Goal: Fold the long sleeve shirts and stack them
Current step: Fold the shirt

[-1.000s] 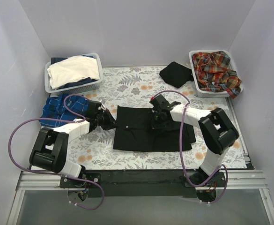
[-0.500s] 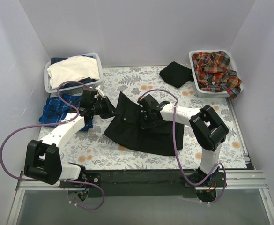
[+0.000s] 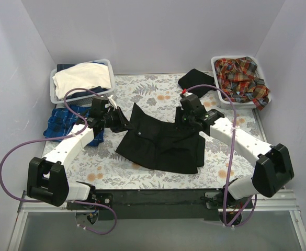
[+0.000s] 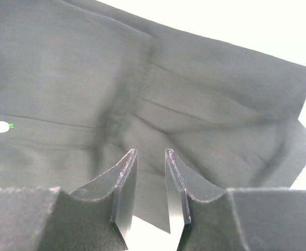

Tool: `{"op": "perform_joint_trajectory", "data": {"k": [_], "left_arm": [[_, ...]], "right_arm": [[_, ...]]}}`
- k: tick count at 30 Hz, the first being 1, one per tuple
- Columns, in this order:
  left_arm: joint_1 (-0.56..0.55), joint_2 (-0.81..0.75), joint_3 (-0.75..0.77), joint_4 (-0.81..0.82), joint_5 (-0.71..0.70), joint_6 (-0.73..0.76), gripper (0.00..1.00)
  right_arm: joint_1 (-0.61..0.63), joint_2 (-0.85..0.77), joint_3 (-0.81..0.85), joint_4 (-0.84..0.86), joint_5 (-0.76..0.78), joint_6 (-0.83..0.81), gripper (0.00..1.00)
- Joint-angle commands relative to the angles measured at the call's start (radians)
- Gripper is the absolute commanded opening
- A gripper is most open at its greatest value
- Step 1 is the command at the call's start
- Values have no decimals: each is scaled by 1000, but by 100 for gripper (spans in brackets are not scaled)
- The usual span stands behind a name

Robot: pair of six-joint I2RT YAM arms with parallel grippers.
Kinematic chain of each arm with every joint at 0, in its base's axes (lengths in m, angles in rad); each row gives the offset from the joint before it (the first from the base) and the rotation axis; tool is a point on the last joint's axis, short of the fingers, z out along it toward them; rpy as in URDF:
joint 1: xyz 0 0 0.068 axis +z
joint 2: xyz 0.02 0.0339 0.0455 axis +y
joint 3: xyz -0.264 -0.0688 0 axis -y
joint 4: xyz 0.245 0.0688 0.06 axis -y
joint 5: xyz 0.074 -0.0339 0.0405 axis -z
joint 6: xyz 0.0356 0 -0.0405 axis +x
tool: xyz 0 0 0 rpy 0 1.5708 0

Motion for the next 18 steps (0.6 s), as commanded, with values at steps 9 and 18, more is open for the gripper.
{"op": "perform_joint_trajectory", "data": {"k": [9,18], "left_arm": [[1,-59,61,-41,20,29,0],[1,-71,55,-52,6,30,0]], "right_arm": [[-143,-156,-314,-152,163,109,35],[-183,-56,-343,-139,127,78,34]]}}
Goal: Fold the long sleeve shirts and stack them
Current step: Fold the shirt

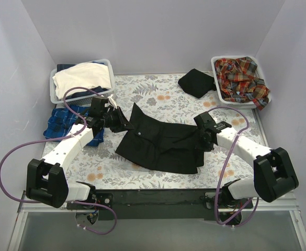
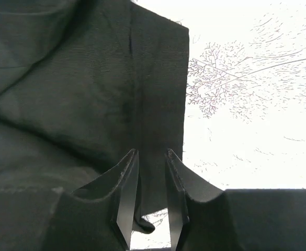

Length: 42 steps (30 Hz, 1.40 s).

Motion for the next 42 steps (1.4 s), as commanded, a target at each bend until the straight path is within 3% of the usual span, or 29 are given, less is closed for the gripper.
{"op": "perform_joint_trajectory", "data": {"k": [1,9,14,30,33,34,36,38,42], "left_arm": [[0,-59,33,-9,-3,12,0],[0,-58,72,-30,-14,15,0],[-19,-48,105,-32,-12,-10,0],[-377,85,217,86,-115,-188,0],[-451,149,259,121,-107,-197,15],[-469,165,268,138,-97,-185,30],[-523,198,300,167,-90,-172,37],[-551,229,312,194,-75,-163,51],[-585,302,366,252,-21,-148,61]], "right_arm": [[-8,57,-25,27,-25,-7,34],[-7,161,-42,129,-214,-23,26],[13,175,7,137,-254,-21,25],[53,166,77,143,-288,0,24],[53,128,67,116,-237,23,26],[55,112,61,91,-190,31,27],[50,48,36,68,-119,60,29],[47,-5,11,35,-69,83,30],[38,-192,-51,5,27,126,32]]}}
